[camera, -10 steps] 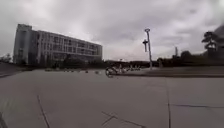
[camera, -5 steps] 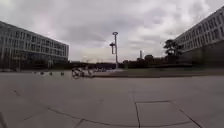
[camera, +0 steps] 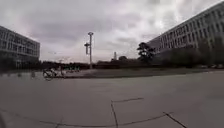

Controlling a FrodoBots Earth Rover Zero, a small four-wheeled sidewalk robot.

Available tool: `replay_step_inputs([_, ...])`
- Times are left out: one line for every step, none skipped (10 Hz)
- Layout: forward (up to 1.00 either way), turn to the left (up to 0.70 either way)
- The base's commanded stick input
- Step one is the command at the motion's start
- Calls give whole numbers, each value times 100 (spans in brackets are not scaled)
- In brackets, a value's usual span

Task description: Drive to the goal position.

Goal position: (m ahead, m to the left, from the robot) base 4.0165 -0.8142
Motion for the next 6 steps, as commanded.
replay_step_inputs([0,-100])
replay_step_inputs([0,-100])
replay_step_inputs([0,-100])
replay_step_inputs([34,-79])
replay_step_inputs([86,-45])
replay_step_inputs([100,-36])
